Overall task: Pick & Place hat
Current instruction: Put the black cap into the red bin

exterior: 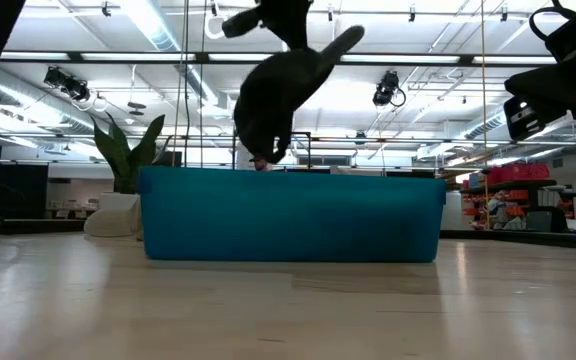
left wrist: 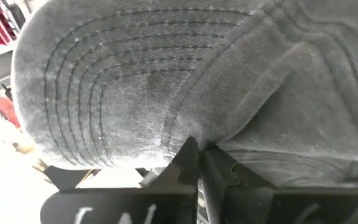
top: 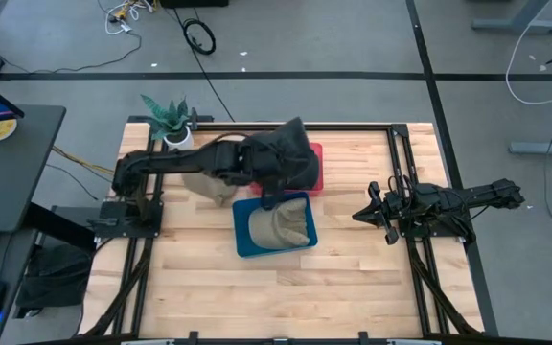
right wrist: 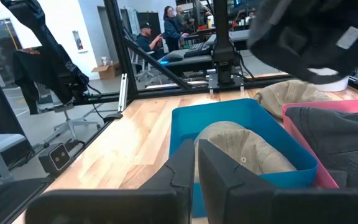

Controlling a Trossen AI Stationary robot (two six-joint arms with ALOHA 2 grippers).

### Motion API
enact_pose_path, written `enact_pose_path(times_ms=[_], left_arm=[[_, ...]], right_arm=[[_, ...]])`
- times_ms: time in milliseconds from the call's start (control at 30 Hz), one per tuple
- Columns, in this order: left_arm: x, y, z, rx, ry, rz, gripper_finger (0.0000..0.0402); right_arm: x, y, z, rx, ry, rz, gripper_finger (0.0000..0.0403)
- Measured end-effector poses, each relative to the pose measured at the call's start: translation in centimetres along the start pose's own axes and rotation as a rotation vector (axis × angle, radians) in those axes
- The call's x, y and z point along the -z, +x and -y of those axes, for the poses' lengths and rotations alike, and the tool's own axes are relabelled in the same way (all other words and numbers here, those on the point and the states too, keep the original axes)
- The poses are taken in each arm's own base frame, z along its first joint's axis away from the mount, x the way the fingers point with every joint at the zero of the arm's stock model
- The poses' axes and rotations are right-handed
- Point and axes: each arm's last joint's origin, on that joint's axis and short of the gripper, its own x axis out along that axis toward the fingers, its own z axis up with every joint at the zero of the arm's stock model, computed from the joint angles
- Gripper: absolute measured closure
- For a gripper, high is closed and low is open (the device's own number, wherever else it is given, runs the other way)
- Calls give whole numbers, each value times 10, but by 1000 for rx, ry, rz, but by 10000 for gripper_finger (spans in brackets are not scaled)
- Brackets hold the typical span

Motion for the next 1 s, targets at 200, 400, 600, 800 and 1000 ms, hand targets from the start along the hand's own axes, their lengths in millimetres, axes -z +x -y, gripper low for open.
enact_pose_path(times_ms=[200, 400, 600, 800, 1000], left_arm=[[15, 23, -3, 48, -19, -4, 400], [10, 51, 1, 107, 27, -20, 400], [-2, 83, 8, 164, 101, -24, 400], [-7, 118, 12, 201, 63, 31, 400], [-25, 156, 22, 225, 47, 68, 400]], right_arm=[[0, 0, 0, 0, 0, 0, 376], [0, 0, 0, 1, 0, 0, 376], [0, 0, 0, 1, 0, 0, 376], [0, 0, 0, 1, 0, 0, 376], [0, 0, 0, 1, 0, 0, 376]])
